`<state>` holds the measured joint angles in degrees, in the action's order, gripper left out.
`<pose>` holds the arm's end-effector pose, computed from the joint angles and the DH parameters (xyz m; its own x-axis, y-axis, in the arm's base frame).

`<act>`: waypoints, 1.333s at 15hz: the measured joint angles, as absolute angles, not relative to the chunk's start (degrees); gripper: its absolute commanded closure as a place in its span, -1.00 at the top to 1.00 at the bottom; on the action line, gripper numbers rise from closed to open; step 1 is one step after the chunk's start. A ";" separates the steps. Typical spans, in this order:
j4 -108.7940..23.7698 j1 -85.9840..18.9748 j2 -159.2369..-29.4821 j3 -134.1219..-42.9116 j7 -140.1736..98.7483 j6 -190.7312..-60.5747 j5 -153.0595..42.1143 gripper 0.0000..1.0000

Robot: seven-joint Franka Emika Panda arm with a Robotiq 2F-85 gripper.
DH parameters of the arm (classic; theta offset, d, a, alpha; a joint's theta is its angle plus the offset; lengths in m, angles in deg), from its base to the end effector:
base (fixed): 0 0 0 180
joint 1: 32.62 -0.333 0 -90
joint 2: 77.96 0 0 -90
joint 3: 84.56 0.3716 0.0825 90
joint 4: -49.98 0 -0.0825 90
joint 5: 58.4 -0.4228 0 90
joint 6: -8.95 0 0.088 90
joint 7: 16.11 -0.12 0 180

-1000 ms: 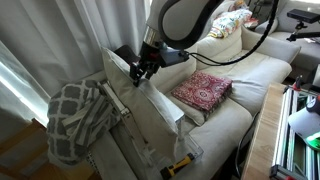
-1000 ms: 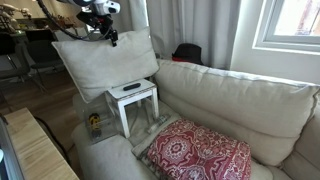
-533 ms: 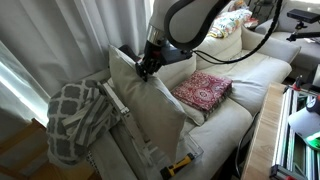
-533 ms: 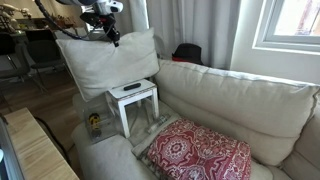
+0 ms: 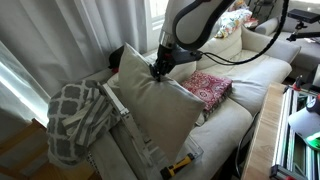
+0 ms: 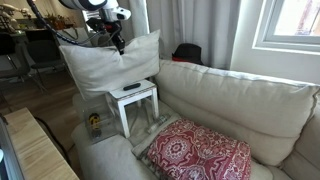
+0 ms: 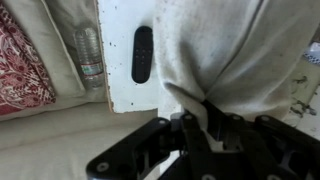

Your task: Put the remote control on the seat of the wooden chair then cover it with the pillow

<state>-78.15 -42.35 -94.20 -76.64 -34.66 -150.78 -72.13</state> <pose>0.5868 0.1752 0.2793 0.9510 -0.2554 0.1743 -0.2096 -0.9468 -0.2442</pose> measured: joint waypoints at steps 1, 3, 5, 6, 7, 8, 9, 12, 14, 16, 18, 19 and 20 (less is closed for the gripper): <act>-78.67 -41.65 -94.25 -76.80 -34.44 -150.20 -72.32 -0.93; -79.59 -40.25 -94.63 -77.16 -33.66 -149.37 -72.84 -0.93; -79.85 -38.79 -95.73 -77.12 -31.45 -149.32 -74.30 -0.93; -79.85 -38.15 -96.51 -77.02 -29.88 -149.31 -75.28 -0.93; -79.84 -37.62 -97.35 -76.86 -28.59 -149.30 -75.95 -0.93; -79.78 -37.12 -98.31 -76.53 -27.23 -149.30 -76.80 -0.93; -79.66 -36.63 -99.29 -76.07 -25.90 -149.30 -77.54 -0.93; -79.08 -35.50 -102.00 -74.73 -23.30 -149.30 -78.64 -0.93; -78.73 -35.10 -103.21 -74.54 -22.16 -149.30 -78.66 -0.88; -78.39 -34.71 -104.11 -74.53 -21.12 -149.24 -78.65 -0.24; -77.97 -34.38 -104.87 -74.53 -20.32 -148.86 -78.63 0.03; -77.84 -34.23 -105.09 -74.59 -20.16 -148.46 -78.48 0.15; -77.81 -34.13 -105.15 -74.70 -20.11 -148.09 -78.33 0.28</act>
